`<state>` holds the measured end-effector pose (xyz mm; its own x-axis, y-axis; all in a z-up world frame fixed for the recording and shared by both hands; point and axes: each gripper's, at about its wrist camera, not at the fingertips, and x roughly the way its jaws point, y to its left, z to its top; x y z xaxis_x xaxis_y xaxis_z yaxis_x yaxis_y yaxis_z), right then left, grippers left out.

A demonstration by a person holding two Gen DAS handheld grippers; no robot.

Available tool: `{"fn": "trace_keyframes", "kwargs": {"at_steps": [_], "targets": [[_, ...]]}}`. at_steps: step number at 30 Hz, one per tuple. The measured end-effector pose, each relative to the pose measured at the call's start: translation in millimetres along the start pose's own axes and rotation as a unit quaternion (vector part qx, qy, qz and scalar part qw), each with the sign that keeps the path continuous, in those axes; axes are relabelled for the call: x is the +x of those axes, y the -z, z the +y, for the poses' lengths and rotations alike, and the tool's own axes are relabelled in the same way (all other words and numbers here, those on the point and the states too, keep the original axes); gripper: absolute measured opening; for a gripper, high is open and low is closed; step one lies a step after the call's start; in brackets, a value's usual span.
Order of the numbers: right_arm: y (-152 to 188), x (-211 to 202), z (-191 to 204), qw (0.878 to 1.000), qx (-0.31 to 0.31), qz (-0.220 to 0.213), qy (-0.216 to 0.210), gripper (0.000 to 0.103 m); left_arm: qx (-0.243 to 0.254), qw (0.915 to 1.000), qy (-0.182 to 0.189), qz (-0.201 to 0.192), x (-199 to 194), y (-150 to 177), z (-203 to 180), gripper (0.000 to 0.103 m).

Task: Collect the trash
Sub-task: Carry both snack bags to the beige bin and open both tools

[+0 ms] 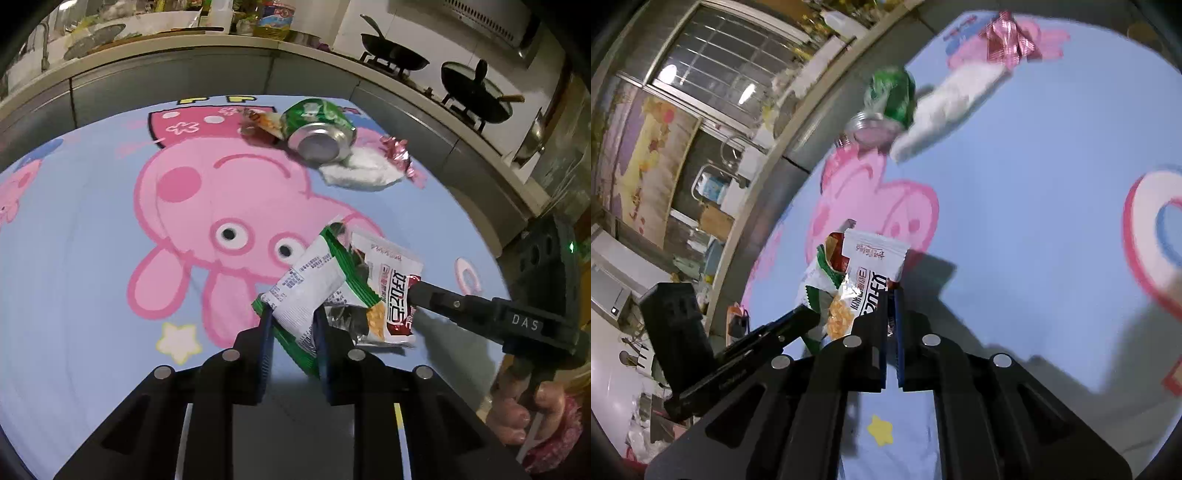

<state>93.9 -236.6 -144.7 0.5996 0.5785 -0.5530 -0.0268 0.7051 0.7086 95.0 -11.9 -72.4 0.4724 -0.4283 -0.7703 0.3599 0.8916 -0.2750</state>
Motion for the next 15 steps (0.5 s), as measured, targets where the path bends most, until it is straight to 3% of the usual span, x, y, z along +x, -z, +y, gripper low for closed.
{"fn": "trace_keyframes", "kwargs": {"at_steps": [6, 15], "targets": [[-17, -36, -25, 0.998, 0.026, -0.052, 0.002, 0.003, -0.002, 0.9990, 0.044, 0.002, 6, -31, -19, 0.022], [-44, -110, -92, 0.986, 0.072, -0.146, 0.023, 0.003, 0.091, 0.9912, 0.093, 0.022, 61, -92, -128, 0.022]]}}
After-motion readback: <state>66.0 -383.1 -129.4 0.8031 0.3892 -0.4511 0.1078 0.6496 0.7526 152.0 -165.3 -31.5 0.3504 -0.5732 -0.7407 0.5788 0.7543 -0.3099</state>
